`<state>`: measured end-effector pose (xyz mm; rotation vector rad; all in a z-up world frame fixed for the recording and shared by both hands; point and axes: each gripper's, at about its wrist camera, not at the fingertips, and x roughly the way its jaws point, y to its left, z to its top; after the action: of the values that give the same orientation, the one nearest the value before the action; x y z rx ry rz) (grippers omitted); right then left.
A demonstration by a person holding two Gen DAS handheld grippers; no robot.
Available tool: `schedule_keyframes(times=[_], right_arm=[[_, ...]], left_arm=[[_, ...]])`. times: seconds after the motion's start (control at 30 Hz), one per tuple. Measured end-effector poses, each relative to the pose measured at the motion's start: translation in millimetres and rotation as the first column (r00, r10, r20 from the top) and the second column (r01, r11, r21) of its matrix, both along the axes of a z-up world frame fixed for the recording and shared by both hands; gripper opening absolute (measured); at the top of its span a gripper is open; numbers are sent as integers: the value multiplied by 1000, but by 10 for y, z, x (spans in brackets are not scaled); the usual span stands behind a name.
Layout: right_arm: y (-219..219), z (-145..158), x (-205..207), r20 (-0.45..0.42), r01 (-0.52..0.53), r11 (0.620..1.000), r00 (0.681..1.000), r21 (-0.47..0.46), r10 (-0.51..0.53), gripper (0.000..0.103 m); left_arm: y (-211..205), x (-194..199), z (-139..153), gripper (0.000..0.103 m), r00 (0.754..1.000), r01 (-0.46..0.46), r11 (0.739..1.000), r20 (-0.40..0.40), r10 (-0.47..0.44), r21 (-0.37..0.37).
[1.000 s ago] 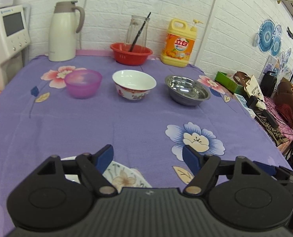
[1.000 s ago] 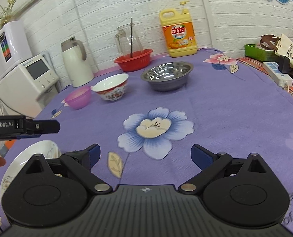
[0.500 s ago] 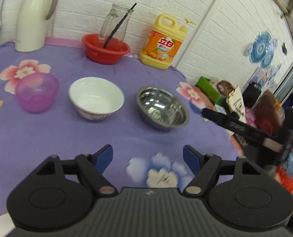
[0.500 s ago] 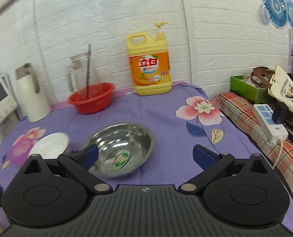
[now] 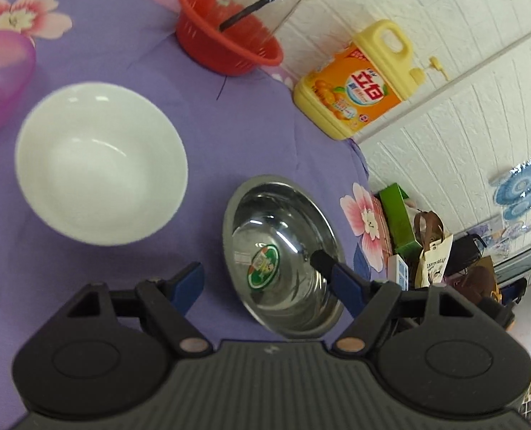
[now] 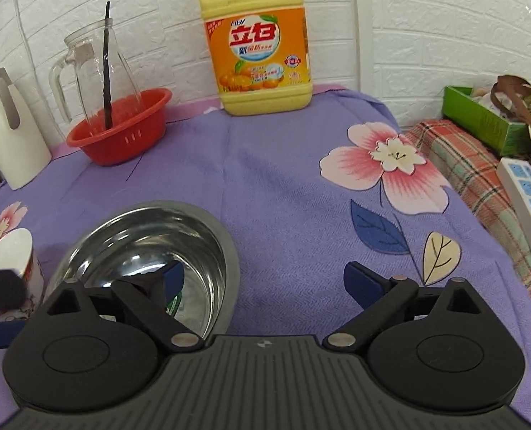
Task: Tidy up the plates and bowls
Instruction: 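Move the left gripper to the steel bowl rim and close on it, then carry the steel bowl with the left gripper onto the plate stack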
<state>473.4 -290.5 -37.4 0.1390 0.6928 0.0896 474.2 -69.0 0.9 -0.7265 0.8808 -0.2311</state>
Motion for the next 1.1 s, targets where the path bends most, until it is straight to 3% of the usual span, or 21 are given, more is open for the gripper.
schedule_keyframes(times=[0.13, 0.3, 0.43, 0.7, 0.73, 0.83, 0.9, 1.0, 1.1], right_arm=[[41, 13, -4, 3, -20, 1000, 1000, 18, 20, 103], [175, 0, 1, 16, -39, 999, 999, -36, 39, 103], [181, -77, 40, 2, -31, 999, 1000, -22, 31, 103], [239, -143, 48, 16, -20, 1000, 1000, -24, 20, 103], [252, -146, 45, 20, -24, 999, 999, -24, 25, 103], [336, -160, 25, 39, -50, 996, 998, -68, 52, 103], [376, -164, 14, 44, -61, 993, 997, -98, 66, 94], [404, -140, 9, 37, -109, 993, 993, -52, 111, 81], [415, -124, 8, 26, -127, 992, 992, -19, 127, 79]], left_arm=[[-125, 127, -50, 77, 1000, -6, 996, 20, 4, 84], [-146, 243, -130, 77, 1000, -20, 993, 12, 19, 120], [-182, 309, -190, 76, 1000, -22, 989, 4, 22, 145], [-223, 378, -246, 66, 1000, -11, 986, 3, 11, 167], [-219, 385, -250, 62, 1000, -10, 987, 2, 9, 162], [-251, 406, -270, 34, 1000, 13, 984, 3, -14, 179], [-289, 405, -272, 27, 999, 28, 978, 14, -32, 205], [-300, 414, -271, 23, 999, 37, 977, 12, -41, 211], [-254, 403, -256, 23, 999, 42, 975, 3, -44, 217]])
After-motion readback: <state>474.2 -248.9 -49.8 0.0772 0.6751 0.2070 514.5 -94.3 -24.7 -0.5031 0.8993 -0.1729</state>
